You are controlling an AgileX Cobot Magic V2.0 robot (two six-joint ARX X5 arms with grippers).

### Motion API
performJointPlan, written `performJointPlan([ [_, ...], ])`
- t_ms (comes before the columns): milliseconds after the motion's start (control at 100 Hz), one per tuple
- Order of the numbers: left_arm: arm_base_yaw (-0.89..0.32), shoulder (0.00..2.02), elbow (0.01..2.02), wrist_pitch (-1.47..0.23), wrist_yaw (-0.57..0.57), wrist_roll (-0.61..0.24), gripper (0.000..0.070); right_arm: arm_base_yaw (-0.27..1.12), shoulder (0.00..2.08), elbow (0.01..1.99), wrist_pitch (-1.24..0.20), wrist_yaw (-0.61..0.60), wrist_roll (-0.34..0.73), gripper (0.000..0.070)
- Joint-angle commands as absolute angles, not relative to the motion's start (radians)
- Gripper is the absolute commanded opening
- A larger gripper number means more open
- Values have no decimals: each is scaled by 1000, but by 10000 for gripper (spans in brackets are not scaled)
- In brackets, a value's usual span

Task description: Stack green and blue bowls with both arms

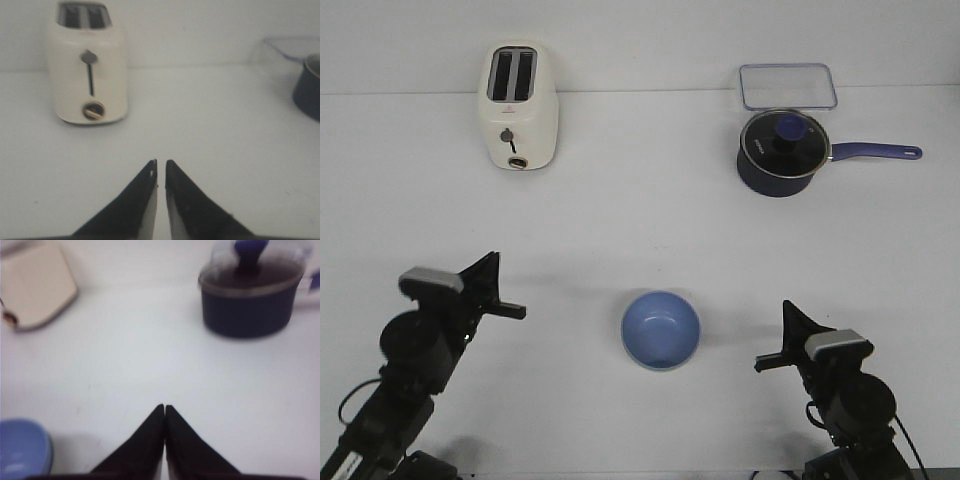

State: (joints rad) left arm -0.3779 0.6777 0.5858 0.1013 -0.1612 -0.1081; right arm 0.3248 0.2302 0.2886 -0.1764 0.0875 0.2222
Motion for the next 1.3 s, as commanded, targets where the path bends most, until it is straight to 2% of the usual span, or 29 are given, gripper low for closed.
performJointPlan([
  [0, -356, 567, 461, 199, -181, -84, 12, 326, 184, 277, -141, 115, 193, 0],
  [160, -305, 426, 384, 170, -186, -89, 15, 326, 150, 271, -142, 187, 188, 0],
  [350, -301, 342, 384, 166, -186, -90, 15, 326, 150, 271, -142, 188, 189, 0],
  [920, -300, 263, 384, 149, -186, -77, 15, 326, 150, 271, -142, 187, 189, 0],
  [1050, -260, 233, 336, 150, -180, -63, 15, 326, 150, 271, -142, 187, 189, 0],
  [1120, -216, 208, 275, 158, -144, -60, 15, 326, 150, 271, -141, 185, 189, 0],
  [1290, -95, 114, 125, 175, 28, -61, 15, 326, 150, 271, -142, 185, 189, 0],
])
